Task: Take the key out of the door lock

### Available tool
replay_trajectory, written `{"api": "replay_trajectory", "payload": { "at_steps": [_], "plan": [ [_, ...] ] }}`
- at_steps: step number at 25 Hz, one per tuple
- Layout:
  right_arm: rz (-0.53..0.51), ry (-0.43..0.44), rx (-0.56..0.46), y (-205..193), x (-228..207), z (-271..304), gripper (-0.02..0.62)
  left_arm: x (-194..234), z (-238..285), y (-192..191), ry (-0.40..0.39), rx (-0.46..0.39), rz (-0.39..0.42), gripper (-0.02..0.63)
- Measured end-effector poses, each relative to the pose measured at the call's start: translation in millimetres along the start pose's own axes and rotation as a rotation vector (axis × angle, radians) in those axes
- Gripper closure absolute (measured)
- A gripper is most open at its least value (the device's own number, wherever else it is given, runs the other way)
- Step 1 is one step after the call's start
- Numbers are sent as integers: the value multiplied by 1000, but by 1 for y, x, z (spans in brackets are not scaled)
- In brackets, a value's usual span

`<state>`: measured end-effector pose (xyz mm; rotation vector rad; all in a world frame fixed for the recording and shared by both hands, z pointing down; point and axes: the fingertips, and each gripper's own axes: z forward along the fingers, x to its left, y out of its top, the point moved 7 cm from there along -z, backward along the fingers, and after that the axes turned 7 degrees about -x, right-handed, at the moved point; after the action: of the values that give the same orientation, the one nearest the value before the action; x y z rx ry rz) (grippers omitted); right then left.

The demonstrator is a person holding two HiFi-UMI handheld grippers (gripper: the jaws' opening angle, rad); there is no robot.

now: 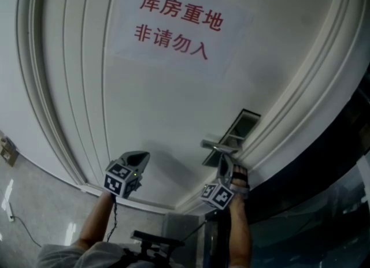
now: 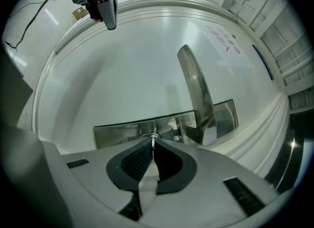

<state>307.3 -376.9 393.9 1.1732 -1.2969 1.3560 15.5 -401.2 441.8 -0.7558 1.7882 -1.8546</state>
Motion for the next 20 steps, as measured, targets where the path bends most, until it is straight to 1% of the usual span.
{"api": "replay_trajectory", "payload": {
  "at_steps": [8,20],
  "plan": [
    [-40,-5,-1,1,-2,0,575,1,2,-1,-6,-1,-4,614],
    [-11,-6,11,1,-2,0,575,3,-1,-2,-11,4,-9,614]
  ]
}}
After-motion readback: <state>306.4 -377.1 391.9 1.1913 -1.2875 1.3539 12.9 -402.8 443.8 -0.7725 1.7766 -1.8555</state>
